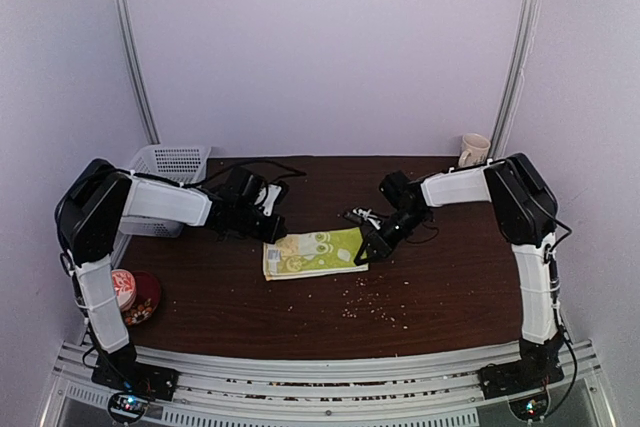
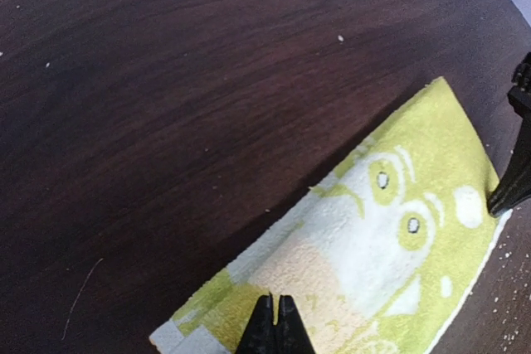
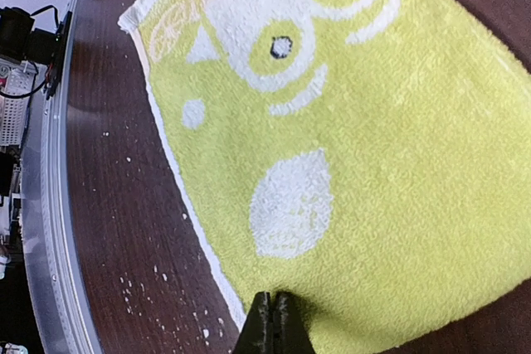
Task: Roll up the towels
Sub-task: Smooth out the towel at the center of the board.
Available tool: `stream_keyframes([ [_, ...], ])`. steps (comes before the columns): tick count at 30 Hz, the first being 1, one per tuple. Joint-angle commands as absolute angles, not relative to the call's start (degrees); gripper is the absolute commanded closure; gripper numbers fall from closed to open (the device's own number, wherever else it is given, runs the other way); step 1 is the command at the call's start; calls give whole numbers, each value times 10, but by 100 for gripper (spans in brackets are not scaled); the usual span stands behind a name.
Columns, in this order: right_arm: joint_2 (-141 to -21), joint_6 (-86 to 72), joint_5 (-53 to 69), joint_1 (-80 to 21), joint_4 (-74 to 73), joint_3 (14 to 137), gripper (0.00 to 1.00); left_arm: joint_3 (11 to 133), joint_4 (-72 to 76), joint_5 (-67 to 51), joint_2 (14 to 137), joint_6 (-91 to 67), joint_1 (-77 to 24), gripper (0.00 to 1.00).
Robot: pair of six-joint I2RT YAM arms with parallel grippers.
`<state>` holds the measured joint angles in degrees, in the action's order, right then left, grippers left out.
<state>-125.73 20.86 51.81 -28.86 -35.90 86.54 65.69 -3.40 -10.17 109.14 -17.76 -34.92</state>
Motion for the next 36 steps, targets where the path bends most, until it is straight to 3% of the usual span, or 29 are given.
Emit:
stream_keyframes([
  [1,-1275,232,512,-287,-390,882,100,647,3,-92,1119,-183,-339,100],
  [12,-1293,277,512,-285,-448,903,100,645,18,-69,1152,-176,-333,100],
  [17,-1288,288,519,-285,-463,913,100,630,32,-58,1114,-176,-333,62],
  [20,-1275,291,521,-285,-465,917,100,631,16,-24,1085,-176,-333,50],
  [24,-1247,294,523,-285,-467,923,100,615,30,4,1047,-177,-333,27],
  [28,-1214,286,511,-285,-453,926,89,612,36,-8,1026,-176,-333,3],
  [36,-1169,166,331,-285,-307,928,77,597,-13,-12,963,-188,-339,2],
])
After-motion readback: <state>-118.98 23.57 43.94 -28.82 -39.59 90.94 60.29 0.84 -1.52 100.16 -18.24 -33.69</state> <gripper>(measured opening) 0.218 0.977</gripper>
